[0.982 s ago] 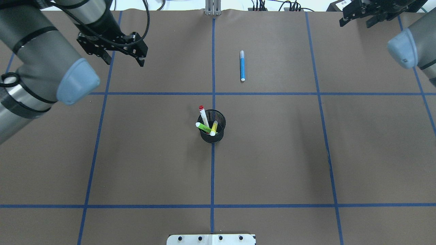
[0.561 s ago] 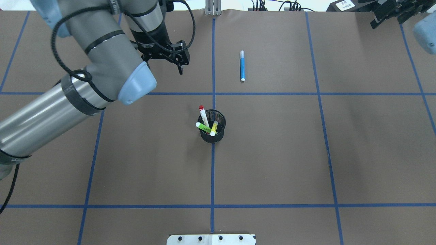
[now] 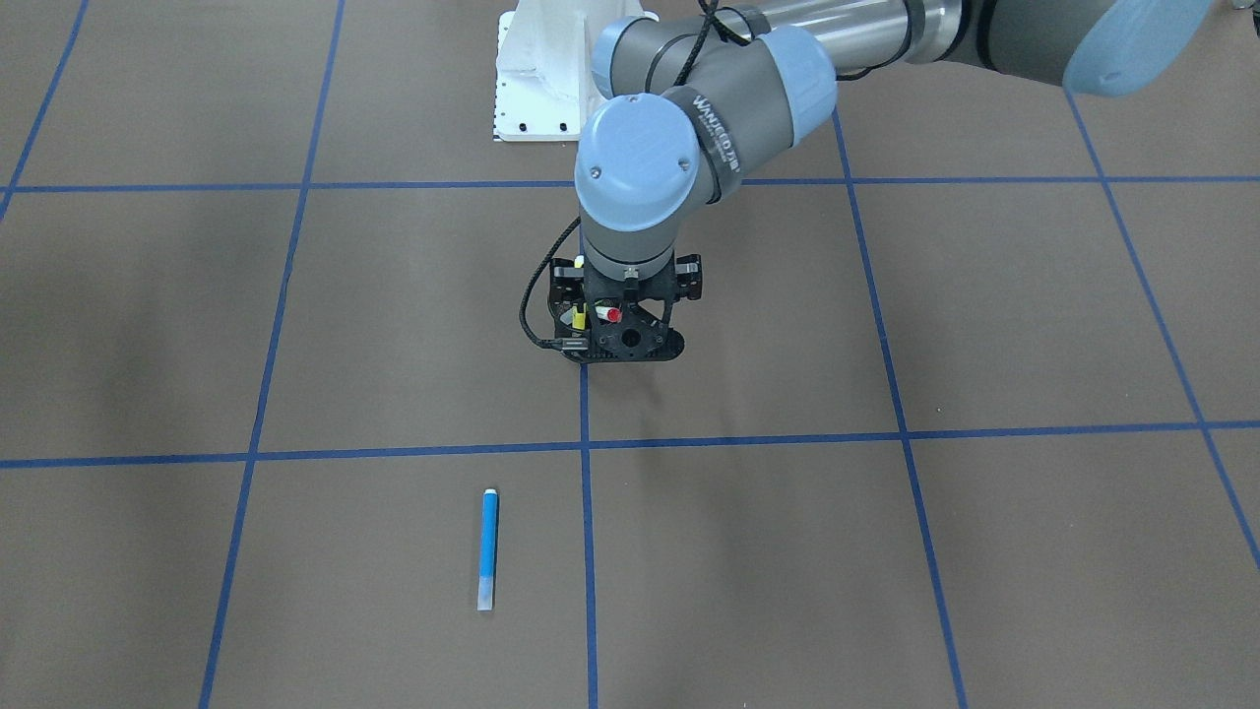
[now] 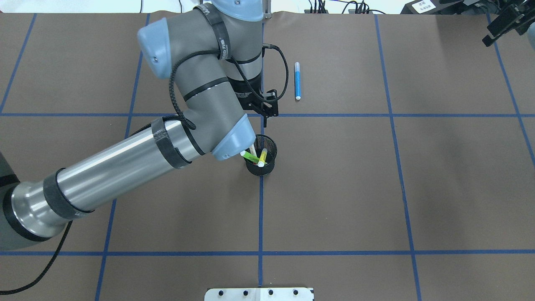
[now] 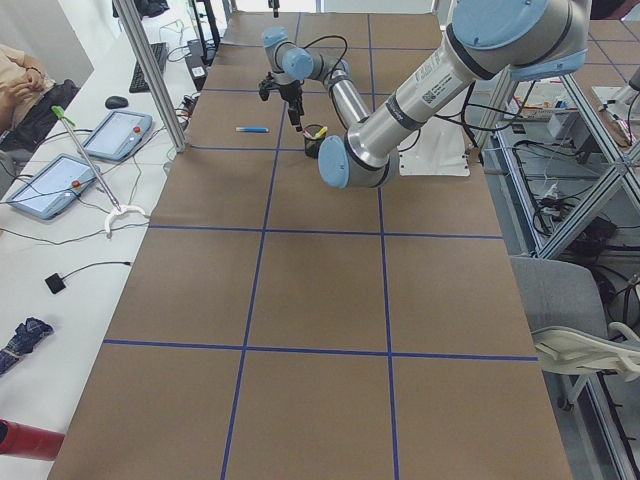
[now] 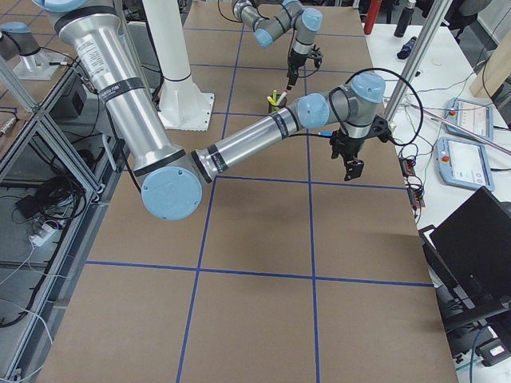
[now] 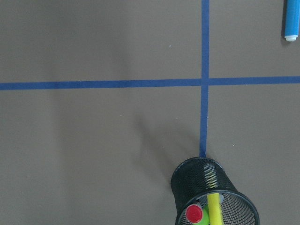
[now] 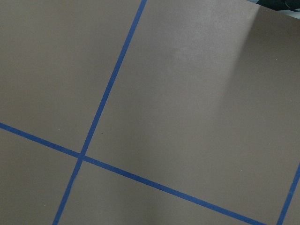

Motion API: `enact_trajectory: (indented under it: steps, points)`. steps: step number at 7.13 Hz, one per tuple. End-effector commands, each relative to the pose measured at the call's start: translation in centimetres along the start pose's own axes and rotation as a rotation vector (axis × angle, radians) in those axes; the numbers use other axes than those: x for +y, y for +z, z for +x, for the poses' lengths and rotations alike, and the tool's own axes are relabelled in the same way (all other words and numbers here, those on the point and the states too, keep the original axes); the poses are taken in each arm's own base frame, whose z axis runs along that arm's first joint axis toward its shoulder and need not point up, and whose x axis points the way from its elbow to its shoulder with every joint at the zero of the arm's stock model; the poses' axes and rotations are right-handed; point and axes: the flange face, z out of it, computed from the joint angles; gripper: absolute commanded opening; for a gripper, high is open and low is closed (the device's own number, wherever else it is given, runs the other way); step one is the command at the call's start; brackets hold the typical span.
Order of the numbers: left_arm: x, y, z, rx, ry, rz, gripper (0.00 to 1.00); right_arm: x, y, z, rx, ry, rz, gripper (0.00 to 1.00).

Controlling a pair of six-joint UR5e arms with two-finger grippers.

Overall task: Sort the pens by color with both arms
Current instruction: 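Lower the left gripper into the cup and grasp the red-capped white marker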

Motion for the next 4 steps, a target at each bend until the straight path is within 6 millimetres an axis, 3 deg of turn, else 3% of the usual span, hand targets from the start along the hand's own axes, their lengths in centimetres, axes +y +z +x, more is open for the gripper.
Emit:
enact_trajectory:
  steps: [1,3,4]
  points:
    - [1.29,2.2,1.82,-0.02,-0.007,-0.018,0.93,0.0,-0.12,0.16,0.024,-0.005,0.002,1.0]
    - [1.18,2.44,1.6,-0.023,0.004,-0.015,0.81,-0.08,-0.21,0.1,0.025,-0.008,0.005,1.0]
    - [1.03,2.52,1.43,-0.027,0.035,-0.015,0.8,-0.1,-0.08,0.09,0.038,-0.01,0.003,1.0]
